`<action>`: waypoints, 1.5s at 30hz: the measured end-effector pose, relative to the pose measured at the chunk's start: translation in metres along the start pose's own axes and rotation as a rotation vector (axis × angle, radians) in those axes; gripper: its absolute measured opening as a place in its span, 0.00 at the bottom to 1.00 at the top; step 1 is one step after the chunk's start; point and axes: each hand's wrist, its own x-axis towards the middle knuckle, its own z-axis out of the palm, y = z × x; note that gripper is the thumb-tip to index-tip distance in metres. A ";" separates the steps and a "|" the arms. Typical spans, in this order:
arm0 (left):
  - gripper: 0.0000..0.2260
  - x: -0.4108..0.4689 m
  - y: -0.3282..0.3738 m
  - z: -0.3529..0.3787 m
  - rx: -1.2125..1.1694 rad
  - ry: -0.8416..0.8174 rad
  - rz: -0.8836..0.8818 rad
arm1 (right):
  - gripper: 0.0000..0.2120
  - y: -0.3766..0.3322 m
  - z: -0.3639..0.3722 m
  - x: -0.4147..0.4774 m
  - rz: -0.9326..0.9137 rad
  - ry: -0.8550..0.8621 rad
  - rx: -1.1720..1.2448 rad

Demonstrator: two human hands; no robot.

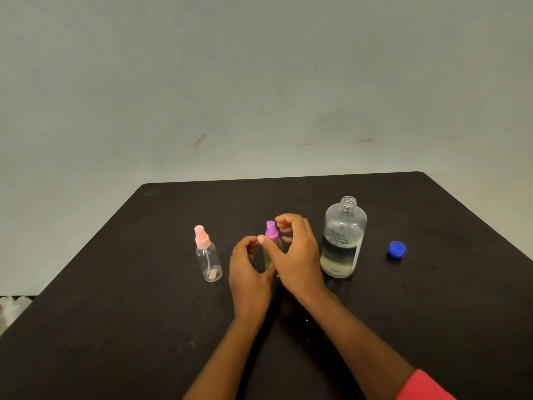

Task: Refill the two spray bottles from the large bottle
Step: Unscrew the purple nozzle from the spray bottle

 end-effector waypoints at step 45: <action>0.16 -0.004 0.004 0.001 -0.005 -0.148 0.044 | 0.21 0.015 0.009 -0.015 0.050 0.126 0.181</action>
